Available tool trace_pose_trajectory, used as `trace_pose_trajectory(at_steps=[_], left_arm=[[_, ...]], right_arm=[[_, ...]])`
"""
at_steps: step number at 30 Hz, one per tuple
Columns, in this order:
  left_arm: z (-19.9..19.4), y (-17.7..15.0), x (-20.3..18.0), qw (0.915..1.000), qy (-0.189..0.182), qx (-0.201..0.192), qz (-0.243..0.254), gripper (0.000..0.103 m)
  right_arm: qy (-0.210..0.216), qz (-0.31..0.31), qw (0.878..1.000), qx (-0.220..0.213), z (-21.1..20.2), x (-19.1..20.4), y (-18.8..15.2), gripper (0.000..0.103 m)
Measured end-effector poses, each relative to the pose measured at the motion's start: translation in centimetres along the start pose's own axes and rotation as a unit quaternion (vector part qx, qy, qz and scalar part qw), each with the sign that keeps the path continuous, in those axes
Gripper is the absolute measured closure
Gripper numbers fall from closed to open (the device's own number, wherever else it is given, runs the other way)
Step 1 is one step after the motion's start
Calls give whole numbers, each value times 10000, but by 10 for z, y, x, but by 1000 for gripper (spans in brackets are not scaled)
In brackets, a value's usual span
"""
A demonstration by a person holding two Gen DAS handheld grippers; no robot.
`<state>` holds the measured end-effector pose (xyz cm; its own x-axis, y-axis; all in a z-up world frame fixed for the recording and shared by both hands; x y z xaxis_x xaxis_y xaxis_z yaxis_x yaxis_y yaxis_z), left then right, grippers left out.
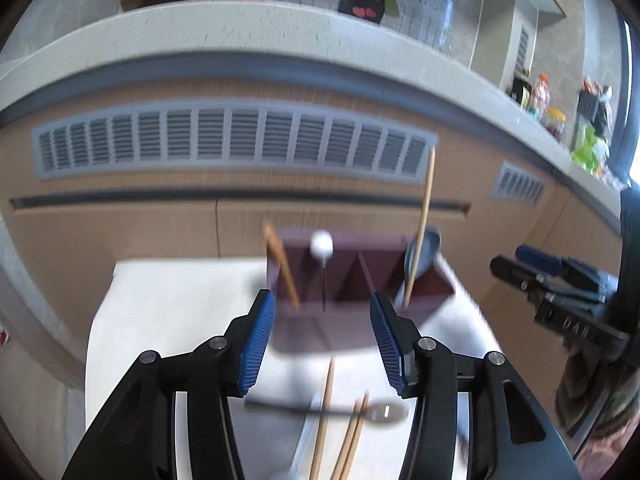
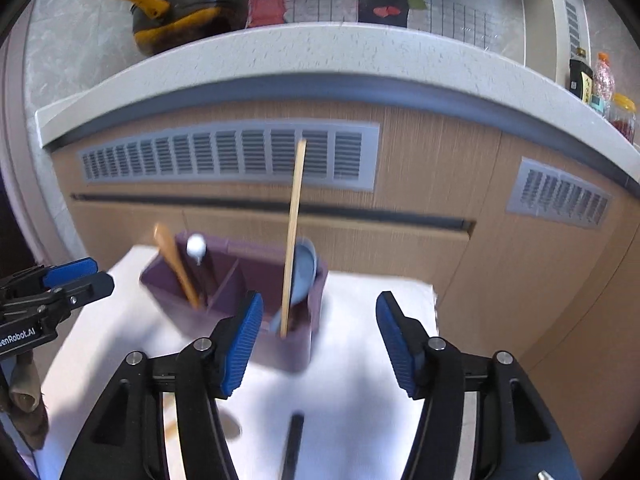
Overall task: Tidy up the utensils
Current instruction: 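Open both tools to release the teaspoon and chopstick into the caddy, then move the right tool to the black-handled spoon and grasp its bowl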
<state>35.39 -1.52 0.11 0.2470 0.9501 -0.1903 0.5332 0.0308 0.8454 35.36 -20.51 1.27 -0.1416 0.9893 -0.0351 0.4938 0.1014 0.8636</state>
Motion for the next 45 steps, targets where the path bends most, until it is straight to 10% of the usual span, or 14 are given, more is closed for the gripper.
trace_pose_trajectory(at_steps=[12,25,31,36,45], left_arm=[[-23,-117,26,9925,378,1097,-383,38],[-46,-138,68,9885,605,1148,-779,29],[-42,-148,81,9857,560,1245,-992,28],[-37,-152,79,9845,506,1319,-1036,28],[-33,-153,57,9860,364,1396,-835,28]], right_arm=[[842,-807,9893,876,3,56,-86,39],[1922,-1893,9513,1494,71,162,-111,43],[2029,-1548,9473,1936,94,162,-121,57],[2245,-1122,9440,2142,84,150,-123,93],[1959,-739,9535,2170,43,107,-132,97]])
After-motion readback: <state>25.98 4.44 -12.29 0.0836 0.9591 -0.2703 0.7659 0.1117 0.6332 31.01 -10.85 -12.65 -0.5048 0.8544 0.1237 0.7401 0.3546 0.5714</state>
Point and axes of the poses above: each gripper's, at about its wrist camera, not at the fingertips, and z roughly the way its jaws point, x to its left, y to its top, the point moved 7 cm from there along z, roughly the way its jaws point, and after that the axes turned 6 degrees about -x, right-handed, at the moved point
